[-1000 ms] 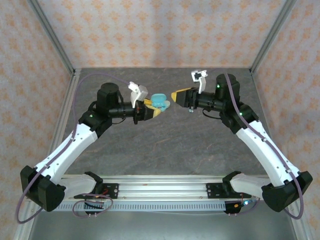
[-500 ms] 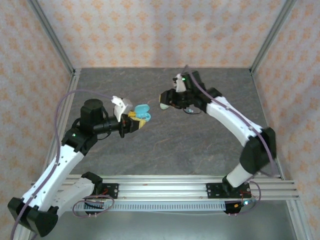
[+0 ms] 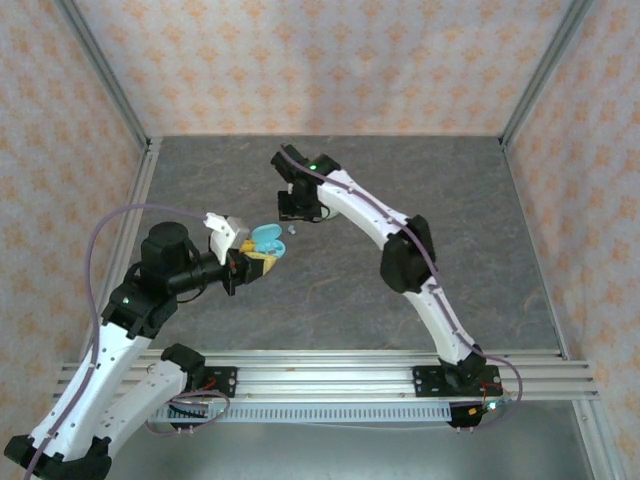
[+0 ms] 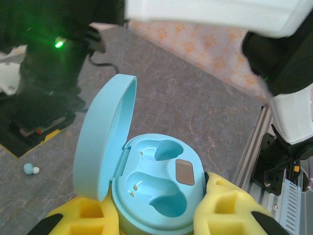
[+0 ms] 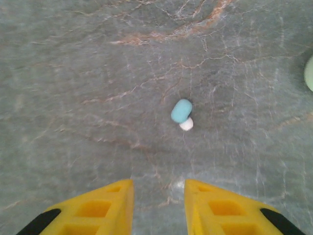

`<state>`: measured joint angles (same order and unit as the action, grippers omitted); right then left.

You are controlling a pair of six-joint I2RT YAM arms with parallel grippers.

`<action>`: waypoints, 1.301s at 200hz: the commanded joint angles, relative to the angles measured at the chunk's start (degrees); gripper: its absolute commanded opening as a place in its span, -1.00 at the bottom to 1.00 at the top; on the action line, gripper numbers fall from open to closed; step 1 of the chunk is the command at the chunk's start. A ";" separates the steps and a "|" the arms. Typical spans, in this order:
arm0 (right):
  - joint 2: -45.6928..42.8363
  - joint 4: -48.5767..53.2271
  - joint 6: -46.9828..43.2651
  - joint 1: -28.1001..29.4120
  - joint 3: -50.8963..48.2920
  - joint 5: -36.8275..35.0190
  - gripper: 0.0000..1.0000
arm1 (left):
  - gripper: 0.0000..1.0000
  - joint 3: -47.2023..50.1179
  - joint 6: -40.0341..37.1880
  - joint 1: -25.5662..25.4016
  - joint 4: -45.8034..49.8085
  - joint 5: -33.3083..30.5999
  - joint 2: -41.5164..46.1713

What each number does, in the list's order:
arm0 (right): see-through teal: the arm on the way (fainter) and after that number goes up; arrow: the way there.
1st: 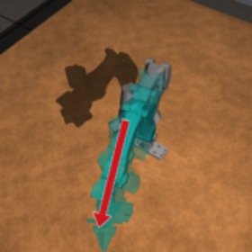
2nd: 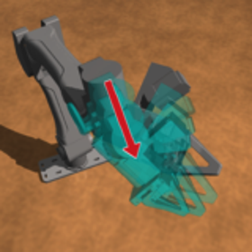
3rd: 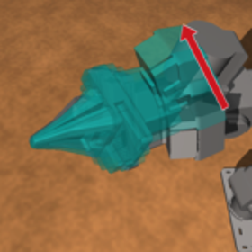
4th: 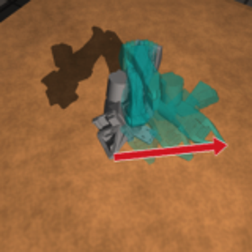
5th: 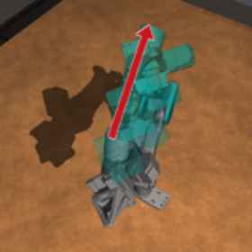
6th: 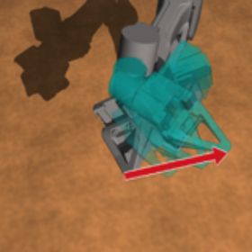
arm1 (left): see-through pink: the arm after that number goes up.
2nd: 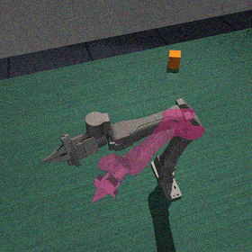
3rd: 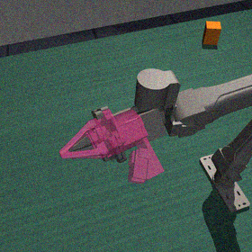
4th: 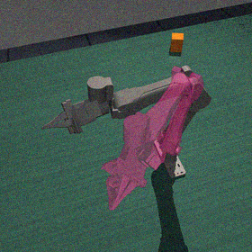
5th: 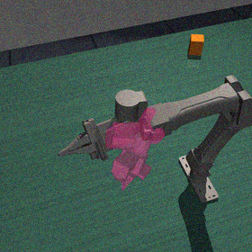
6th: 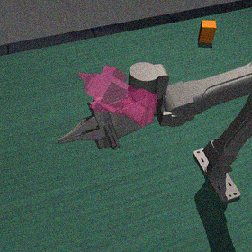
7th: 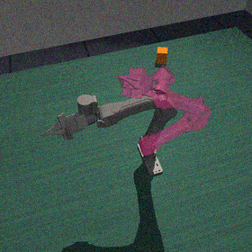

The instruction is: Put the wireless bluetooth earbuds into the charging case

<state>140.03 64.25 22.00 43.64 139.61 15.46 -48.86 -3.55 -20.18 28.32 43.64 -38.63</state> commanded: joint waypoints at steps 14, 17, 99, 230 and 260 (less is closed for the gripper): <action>7.07 11.76 0.43 1.01 9.12 -6.98 -0.31 | -0.75 1.20 -0.32 0.47 0.95 -2.14 1.62; 7.23 11.51 0.66 1.03 9.04 -7.14 -0.31 | -0.75 1.28 -0.39 0.49 0.86 -2.15 1.62; 9.68 1.94 2.08 1.01 7.69 -8.41 -0.31 | -0.75 2.08 -1.36 0.48 0.41 -1.70 0.23; 13.50 -5.34 2.00 1.01 5.65 -9.09 -0.27 | -0.75 1.64 -3.92 0.42 2.94 -3.39 -0.03; 13.30 -4.43 1.73 1.01 4.28 -8.39 -0.44 | -0.75 1.51 -3.92 0.48 2.94 -3.30 -0.13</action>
<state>152.55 59.05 23.55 44.62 145.14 7.44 -47.09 -6.15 -20.18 30.68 41.19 -38.79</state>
